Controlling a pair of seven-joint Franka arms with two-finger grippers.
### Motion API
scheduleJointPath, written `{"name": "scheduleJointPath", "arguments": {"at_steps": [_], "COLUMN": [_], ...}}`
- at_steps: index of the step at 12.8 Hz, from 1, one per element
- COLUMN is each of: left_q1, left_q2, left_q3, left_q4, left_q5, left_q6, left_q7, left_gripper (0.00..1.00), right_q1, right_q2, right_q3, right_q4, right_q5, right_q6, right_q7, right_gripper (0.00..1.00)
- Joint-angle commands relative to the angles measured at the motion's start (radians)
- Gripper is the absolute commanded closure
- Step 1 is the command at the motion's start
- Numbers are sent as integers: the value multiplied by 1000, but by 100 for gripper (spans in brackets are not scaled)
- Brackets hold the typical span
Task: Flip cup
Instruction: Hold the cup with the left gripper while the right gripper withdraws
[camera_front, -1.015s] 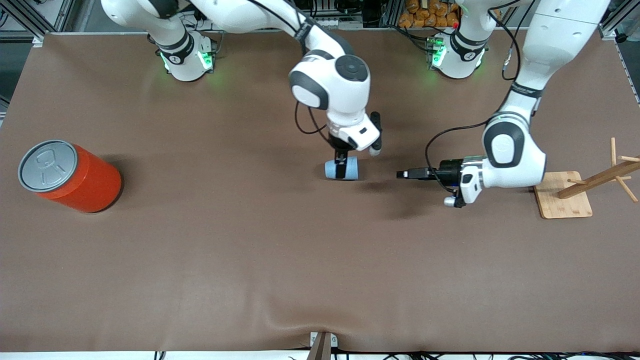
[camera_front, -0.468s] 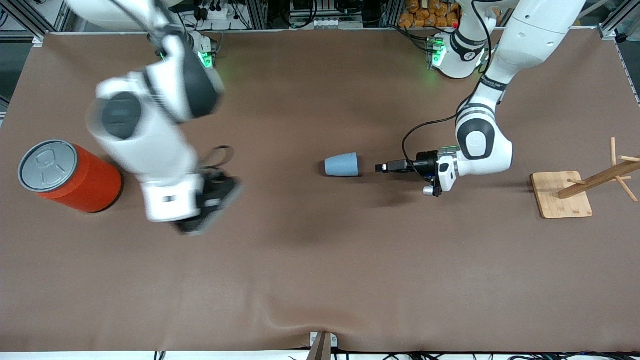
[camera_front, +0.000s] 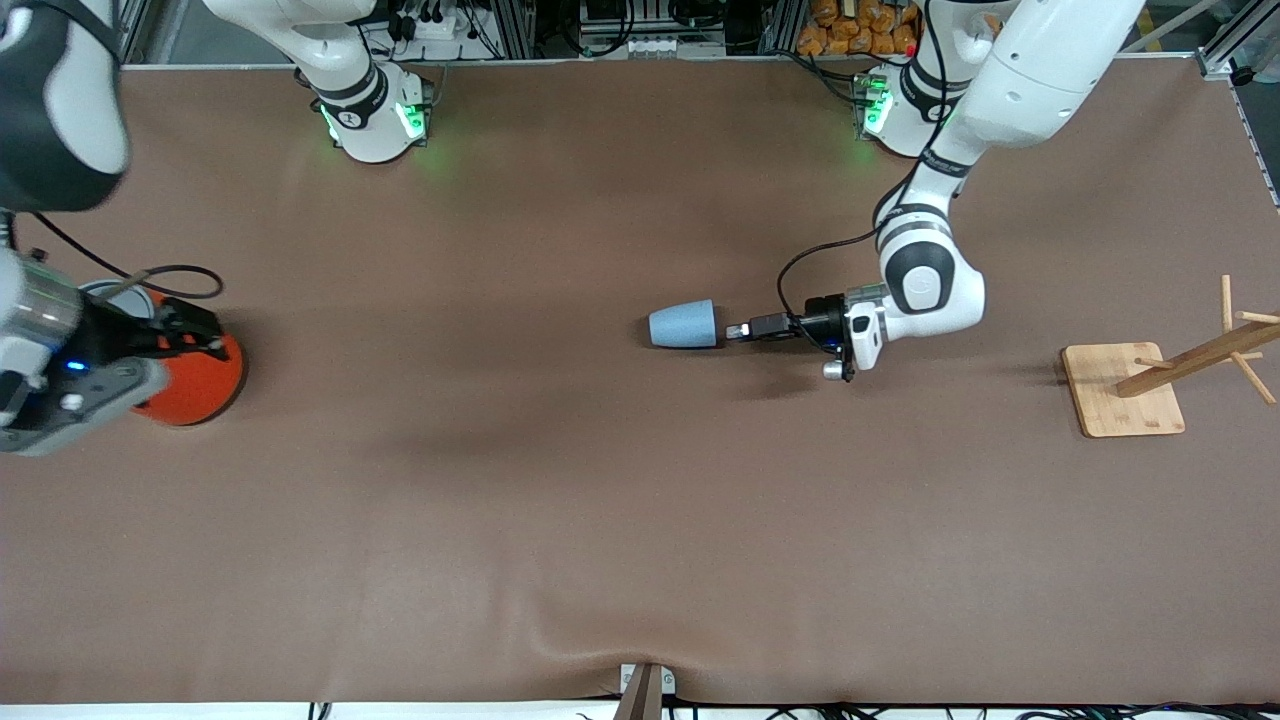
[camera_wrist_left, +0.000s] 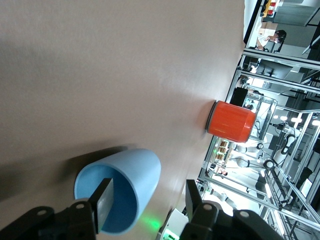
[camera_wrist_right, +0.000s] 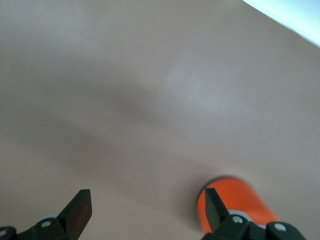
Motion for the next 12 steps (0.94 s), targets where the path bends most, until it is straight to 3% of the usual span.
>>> {"name": "scheduleJointPath", "arguments": {"at_steps": [1, 3, 6, 7, 10, 12], "left_q1": [-26, -28, -29, -29, -52, -69], "left_q2": [-10, -17, -17, -16, -10, -5], "left_q3": [-1, -2, -27, -39, -43, -43], "left_q4": [-25, -53, -68, -68, -63, -56], "left_q5": [-37, -37, -67, -84, -124, -155], "left_q6": [36, 36, 36, 38, 39, 39], "left_q7": [24, 24, 27, 27, 27, 27], "left_gripper": [35, 35, 37, 39, 42, 53], "right_q1": [11, 31, 22, 24, 8, 23], "right_q2": [-104, -205, -392, -411, -359, -325], "right_q3": [8, 12, 8, 9, 5, 6], "right_q4": [-61, -174, -468, -512, -416, -292], "right_q5": [27, 27, 28, 28, 10, -30], "right_q6": [-62, -34, 138, 160, 158, 94], "right_q7": [372, 638, 663, 656, 592, 561], "right_gripper": [0, 0, 0, 0, 0, 0]}}
